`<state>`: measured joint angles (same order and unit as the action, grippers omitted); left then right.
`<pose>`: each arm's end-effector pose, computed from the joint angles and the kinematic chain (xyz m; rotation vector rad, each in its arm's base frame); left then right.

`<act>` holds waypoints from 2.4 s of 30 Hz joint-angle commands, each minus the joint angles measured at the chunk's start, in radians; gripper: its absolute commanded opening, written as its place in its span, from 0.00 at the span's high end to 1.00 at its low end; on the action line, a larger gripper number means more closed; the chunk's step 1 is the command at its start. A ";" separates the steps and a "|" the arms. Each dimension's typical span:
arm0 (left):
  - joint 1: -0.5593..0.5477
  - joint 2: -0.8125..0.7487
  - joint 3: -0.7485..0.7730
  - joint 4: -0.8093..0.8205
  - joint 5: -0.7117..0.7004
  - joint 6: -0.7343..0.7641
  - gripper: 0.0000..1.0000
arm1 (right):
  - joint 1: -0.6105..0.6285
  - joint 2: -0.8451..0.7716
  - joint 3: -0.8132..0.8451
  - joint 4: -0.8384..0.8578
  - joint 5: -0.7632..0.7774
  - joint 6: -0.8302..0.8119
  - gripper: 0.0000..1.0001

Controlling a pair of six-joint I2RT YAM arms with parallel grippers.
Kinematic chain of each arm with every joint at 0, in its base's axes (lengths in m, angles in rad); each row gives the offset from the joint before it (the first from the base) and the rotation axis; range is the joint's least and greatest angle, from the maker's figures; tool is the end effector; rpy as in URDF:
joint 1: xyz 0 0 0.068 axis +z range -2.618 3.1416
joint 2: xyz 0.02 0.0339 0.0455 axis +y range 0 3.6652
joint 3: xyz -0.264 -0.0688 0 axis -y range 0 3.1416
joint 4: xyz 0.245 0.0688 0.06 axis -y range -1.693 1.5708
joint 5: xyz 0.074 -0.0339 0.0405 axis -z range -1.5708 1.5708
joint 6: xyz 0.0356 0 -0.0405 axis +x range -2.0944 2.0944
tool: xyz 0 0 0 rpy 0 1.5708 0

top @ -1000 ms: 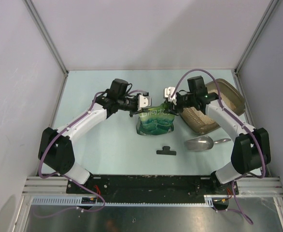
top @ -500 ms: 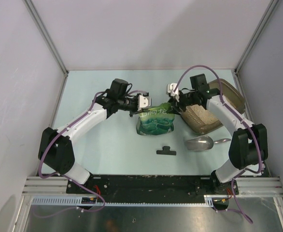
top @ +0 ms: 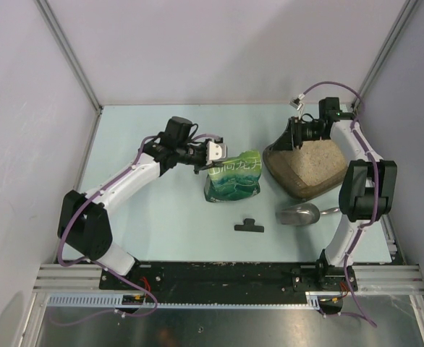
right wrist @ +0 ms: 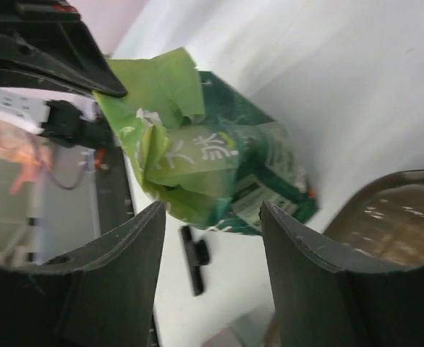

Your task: Fill the litter box with clean litter

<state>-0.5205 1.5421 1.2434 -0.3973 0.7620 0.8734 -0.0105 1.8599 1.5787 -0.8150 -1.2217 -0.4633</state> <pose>0.2834 -0.1908 0.2987 1.6360 1.3466 -0.6504 0.3870 0.0294 0.2795 -0.8159 1.9616 1.3068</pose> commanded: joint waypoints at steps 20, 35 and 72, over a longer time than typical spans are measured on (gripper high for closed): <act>0.001 -0.054 0.004 0.003 0.010 0.024 0.90 | 0.159 0.099 0.009 0.207 -0.111 0.532 0.40; -0.013 -0.077 -0.028 0.002 -0.053 0.110 0.88 | 0.078 0.136 -0.110 0.478 -0.280 1.183 1.00; -0.023 -0.027 0.004 -0.008 -0.040 0.079 0.87 | 0.283 -0.352 -0.220 0.111 0.208 -0.963 0.42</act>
<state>-0.5411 1.5059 1.2160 -0.3851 0.7029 0.9691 0.2474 1.4837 1.3663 -0.6357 -1.0607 -1.1870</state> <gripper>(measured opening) 0.134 0.580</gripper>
